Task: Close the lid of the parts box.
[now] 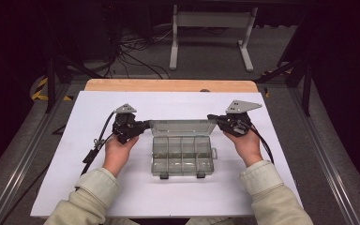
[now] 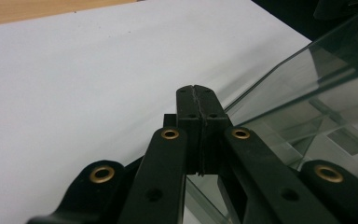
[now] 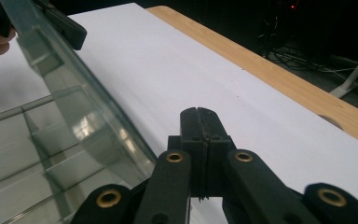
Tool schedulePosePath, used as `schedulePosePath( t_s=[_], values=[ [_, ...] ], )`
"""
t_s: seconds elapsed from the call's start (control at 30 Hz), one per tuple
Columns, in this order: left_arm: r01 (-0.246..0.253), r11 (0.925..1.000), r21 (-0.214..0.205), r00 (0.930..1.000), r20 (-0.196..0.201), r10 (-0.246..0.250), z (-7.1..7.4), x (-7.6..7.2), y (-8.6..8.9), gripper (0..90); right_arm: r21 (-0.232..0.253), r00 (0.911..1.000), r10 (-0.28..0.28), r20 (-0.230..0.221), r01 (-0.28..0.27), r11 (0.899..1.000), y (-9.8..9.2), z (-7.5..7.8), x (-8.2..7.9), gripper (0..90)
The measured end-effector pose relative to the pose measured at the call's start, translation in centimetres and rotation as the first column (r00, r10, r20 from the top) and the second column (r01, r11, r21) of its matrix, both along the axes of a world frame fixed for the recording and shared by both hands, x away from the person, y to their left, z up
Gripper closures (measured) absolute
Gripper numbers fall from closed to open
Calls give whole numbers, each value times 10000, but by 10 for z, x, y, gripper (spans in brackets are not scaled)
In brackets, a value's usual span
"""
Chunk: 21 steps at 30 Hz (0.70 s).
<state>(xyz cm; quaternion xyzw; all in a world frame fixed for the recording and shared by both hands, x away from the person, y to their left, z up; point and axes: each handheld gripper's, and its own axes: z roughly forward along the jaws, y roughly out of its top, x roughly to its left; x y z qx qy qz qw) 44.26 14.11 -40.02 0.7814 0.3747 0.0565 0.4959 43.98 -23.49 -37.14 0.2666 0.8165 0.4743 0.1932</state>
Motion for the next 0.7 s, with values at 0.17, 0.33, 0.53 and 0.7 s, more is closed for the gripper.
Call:
schedulePosePath(
  t_s=[0.17,0.33,0.53,0.7],
  values=[
    [308,9995,-11,9995,105,-308,5,-9,0,896,148,9999,127,76,-128,9998,-2,4,-10,900],
    [523,9985,181,9977,429,-530,10,-19,-1,896,273,9995,303,92,-306,9992,-1,6,-22,900],
    [785,9968,157,9945,676,-794,13,-34,1,893,308,9988,491,35,-492,9983,-2,10,-37,900],
    [895,9959,-129,9936,700,-884,14,-43,5,893,453,9984,564,84,-567,9974,-3,11,-47,900]
  ],
)
